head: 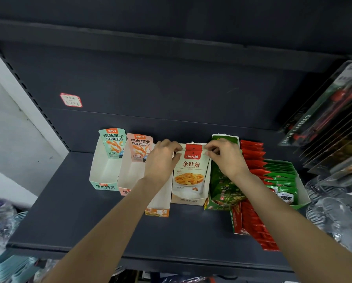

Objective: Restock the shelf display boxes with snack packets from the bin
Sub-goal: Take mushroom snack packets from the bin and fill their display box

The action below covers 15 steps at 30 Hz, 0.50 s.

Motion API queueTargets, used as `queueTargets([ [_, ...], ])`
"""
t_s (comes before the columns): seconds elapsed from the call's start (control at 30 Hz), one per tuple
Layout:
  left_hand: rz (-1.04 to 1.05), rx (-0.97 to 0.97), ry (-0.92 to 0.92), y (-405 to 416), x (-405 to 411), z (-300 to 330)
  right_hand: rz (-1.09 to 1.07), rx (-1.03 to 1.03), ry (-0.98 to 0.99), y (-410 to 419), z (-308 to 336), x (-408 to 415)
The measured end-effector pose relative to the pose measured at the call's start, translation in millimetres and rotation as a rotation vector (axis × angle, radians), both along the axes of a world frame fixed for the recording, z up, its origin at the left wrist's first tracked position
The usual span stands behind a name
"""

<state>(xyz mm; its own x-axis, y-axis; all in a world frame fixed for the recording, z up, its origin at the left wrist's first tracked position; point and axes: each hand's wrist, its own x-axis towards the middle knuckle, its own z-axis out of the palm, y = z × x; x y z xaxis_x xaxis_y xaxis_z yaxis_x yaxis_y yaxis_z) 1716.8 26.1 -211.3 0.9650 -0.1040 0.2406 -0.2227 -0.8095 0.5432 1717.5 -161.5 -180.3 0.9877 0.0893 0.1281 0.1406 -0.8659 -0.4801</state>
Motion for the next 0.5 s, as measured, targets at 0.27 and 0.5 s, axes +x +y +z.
queueTargets([
  [0.27,-0.024,-0.125,-0.096,15.9,-29.3,22.4,-0.06,0.174,-0.083,32.3,13.2,-43.9],
  [0.5,0.031,-0.134,-0.051,42.1,-84.1,37.8,-0.058,0.216,-0.047,56.2,6.8,-95.1],
])
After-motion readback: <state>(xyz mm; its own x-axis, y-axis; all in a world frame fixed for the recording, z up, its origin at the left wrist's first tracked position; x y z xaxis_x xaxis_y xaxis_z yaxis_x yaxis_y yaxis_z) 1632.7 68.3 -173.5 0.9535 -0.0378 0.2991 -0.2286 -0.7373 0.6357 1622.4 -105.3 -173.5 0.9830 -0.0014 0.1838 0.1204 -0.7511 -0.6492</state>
